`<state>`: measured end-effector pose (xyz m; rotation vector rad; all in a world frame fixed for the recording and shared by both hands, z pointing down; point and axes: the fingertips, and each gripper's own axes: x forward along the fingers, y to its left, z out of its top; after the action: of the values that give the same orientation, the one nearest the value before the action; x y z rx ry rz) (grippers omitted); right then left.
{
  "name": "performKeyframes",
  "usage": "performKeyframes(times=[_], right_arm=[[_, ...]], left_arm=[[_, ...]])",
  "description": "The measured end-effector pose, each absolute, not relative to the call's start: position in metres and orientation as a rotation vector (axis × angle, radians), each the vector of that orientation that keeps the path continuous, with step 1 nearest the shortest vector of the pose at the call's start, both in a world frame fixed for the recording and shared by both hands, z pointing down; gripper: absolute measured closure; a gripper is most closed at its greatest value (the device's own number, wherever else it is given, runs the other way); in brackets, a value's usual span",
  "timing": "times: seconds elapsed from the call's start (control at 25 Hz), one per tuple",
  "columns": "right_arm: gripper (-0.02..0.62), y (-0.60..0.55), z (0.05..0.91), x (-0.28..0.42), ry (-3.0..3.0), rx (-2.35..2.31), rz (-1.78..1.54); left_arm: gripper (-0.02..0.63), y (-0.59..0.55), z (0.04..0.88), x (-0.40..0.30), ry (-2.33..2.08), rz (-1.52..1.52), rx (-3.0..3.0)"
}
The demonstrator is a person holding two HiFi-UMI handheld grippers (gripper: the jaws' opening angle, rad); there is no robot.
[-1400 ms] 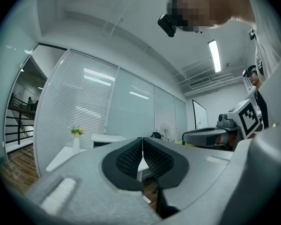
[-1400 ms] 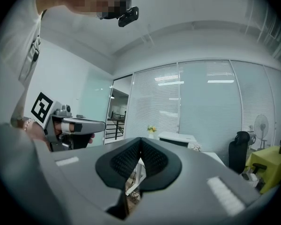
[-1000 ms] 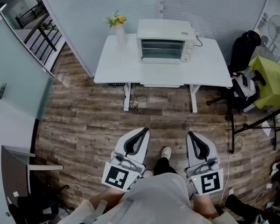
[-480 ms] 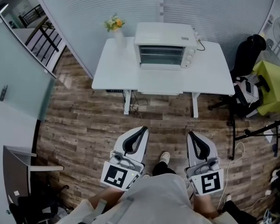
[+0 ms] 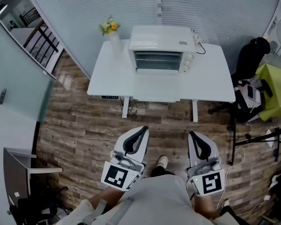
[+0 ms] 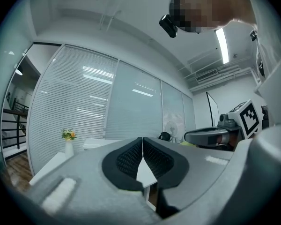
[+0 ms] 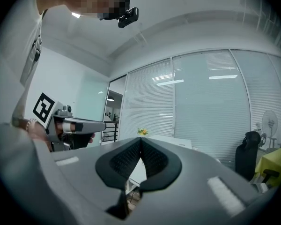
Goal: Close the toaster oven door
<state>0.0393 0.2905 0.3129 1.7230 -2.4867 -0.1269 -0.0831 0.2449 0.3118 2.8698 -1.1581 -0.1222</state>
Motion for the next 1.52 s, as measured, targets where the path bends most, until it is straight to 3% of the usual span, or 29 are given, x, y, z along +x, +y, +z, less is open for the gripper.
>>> performKeyframes(times=[0.64,1.52], right_arm=[[0.591,0.231,0.321,0.113,-2.505,1.694,-0.112],[0.591,0.149,0.330,0.122,-2.517,1.684,-0.107]], left_arm=[[0.603,0.189,0.319,-0.014,-1.199,-0.103,2.842],[0.607,0.109,0.327,-0.014,-1.250,-0.109,2.823]])
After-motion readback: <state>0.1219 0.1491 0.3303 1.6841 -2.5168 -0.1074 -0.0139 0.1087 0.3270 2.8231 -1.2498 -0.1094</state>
